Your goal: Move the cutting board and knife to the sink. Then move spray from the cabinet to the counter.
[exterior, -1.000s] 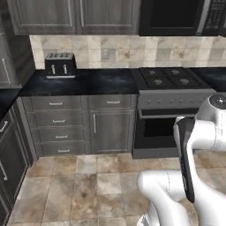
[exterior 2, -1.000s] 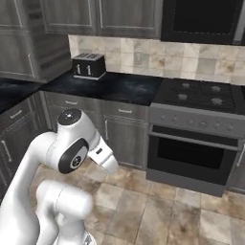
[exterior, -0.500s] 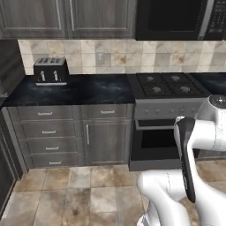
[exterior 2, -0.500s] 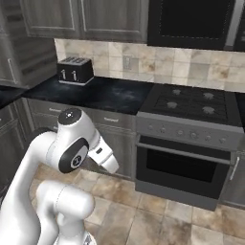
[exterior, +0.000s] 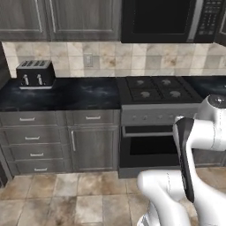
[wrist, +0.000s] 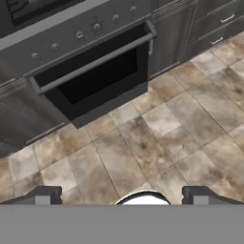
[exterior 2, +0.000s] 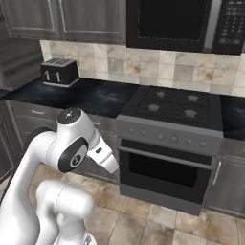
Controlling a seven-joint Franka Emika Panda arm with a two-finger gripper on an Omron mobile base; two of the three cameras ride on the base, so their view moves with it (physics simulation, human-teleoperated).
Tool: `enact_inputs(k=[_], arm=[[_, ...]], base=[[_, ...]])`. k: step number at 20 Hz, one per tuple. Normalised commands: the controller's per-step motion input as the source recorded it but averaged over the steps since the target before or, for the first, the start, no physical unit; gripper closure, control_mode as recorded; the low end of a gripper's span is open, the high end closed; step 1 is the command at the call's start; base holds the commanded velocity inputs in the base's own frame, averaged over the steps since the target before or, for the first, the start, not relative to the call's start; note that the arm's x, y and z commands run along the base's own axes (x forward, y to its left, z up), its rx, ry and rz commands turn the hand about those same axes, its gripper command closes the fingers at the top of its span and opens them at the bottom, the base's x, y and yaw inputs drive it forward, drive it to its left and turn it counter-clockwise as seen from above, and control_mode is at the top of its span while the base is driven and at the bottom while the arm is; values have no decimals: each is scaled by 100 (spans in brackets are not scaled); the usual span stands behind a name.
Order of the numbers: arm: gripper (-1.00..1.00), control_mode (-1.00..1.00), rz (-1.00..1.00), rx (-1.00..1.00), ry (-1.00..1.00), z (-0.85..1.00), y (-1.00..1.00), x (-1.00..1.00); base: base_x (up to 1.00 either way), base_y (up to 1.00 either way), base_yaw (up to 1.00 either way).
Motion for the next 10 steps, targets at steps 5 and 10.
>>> enact_inputs(k=[5, 10], arm=[[-100, 100, 0, 0, 0, 0, 0, 0], [-100, 100, 0, 0, 0, 0, 0, 0]], base=[[8, -75, 0], [3, -77, 0]])
